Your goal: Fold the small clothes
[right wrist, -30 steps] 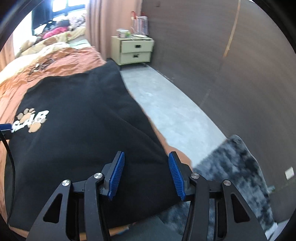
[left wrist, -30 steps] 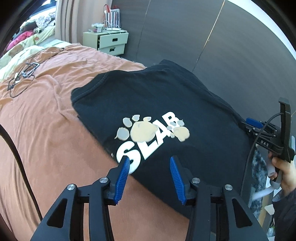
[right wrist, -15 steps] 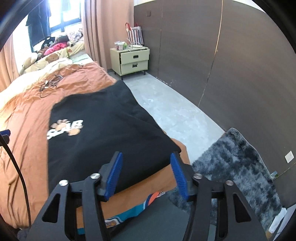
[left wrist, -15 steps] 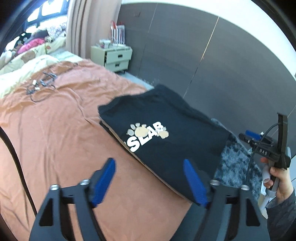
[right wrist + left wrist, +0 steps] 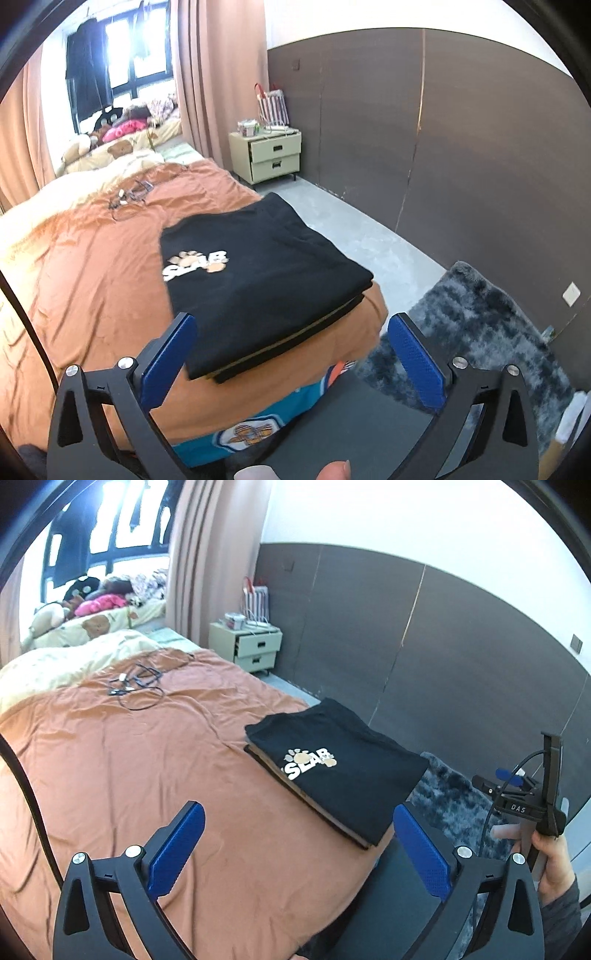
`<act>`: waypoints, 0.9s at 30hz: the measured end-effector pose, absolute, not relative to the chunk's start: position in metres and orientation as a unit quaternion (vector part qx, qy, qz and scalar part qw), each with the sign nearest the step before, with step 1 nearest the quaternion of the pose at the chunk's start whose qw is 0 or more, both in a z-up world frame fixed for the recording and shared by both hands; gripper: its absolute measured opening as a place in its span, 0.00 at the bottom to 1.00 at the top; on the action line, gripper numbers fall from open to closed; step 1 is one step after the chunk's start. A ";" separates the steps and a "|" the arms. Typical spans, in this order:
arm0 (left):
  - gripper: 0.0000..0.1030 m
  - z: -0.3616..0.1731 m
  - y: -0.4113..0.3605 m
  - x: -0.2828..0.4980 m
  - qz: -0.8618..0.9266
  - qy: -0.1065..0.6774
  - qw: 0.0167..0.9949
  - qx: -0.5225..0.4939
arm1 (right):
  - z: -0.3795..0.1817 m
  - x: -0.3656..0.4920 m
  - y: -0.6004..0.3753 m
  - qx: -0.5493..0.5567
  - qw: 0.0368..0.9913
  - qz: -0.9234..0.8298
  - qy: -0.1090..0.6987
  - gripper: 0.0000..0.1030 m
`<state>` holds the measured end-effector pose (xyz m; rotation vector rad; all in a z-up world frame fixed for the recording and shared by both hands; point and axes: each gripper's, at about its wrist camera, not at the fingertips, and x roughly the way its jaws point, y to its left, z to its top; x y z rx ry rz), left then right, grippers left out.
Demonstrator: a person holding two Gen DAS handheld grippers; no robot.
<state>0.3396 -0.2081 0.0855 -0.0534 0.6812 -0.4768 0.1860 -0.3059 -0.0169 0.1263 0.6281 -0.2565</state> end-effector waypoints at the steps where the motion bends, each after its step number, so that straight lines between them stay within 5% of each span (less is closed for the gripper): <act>1: 1.00 0.089 -0.201 0.329 -0.229 0.327 0.917 -0.026 | -0.017 0.176 -0.301 0.068 0.943 -0.121 0.304 1.00; 27: 1.00 0.114 -0.092 0.087 -0.117 0.204 0.970 -0.057 | -0.019 -0.009 -0.239 0.049 0.971 -0.010 0.235 1.00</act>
